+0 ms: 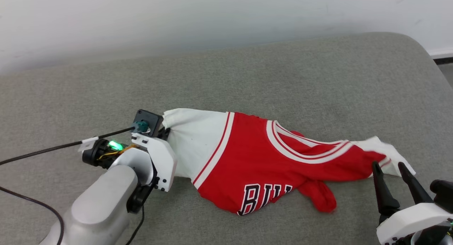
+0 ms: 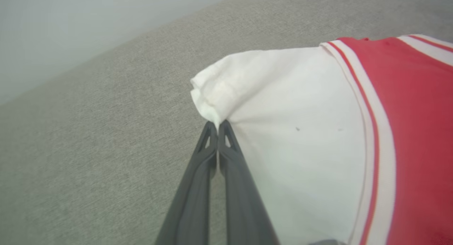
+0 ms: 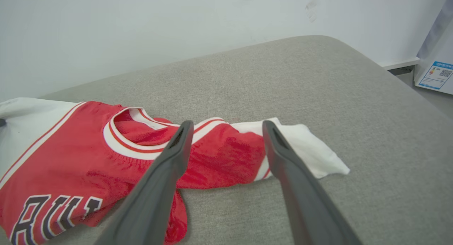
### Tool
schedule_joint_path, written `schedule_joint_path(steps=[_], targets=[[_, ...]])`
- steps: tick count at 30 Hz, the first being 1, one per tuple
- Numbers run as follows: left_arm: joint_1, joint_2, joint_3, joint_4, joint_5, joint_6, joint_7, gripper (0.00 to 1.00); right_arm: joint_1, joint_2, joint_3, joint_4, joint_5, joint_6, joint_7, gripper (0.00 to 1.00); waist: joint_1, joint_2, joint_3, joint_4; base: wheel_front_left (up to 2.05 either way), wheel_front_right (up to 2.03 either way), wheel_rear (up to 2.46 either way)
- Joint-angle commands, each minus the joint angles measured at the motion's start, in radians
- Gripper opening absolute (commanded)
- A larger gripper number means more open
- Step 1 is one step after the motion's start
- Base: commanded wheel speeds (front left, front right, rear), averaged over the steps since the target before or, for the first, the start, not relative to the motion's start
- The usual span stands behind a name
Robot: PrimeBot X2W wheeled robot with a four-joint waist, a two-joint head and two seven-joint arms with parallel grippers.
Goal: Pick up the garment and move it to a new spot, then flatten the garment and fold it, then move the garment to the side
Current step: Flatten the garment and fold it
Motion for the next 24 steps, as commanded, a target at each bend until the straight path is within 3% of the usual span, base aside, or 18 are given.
schedule_joint_path(steps=[1,6,8,12,18,24], targets=[[0.026,0.021,0.011,-0.024,0.007,0.021,-0.021,0.0,-0.012,-0.014,-0.014,0.011,0.02,0.0,0.016,1.0,0.0,0.0,-0.016,0.03,0.0,0.0,0.0],[0.067,0.064,0.043,-0.126,0.013,0.073,-0.076,0.0,-0.026,-0.066,-0.073,0.055,0.072,0.0,0.095,1.0,0.0,0.0,-0.014,0.067,0.0,0.0,0.0],[0.096,0.095,0.059,-0.203,0.016,0.105,-0.092,0.0,-0.052,-0.121,-0.108,0.093,0.113,0.0,0.165,1.0,0.0,0.0,-0.006,0.088,0.0,0.0,0.0],[0.107,0.108,0.065,-0.276,0.023,0.127,-0.103,0.0,-0.089,-0.189,-0.126,0.153,0.156,0.0,0.264,1.0,0.0,0.0,0.012,0.106,0.0,0.0,0.0],[0.1,0.114,0.066,-0.361,0.033,0.152,-0.106,0.0,-0.18,-0.293,-0.078,0.271,0.236,0.0,0.473,1.0,0.0,0.0,0.062,0.14,0.0,0.0,0.0],[0.079,0.112,0.068,-0.394,0.045,0.164,-0.114,0.0,-0.253,-0.306,-0.019,0.352,0.282,0.0,0.549,1.0,0.0,0.0,0.115,0.156,0.0,0.0,0.0]])
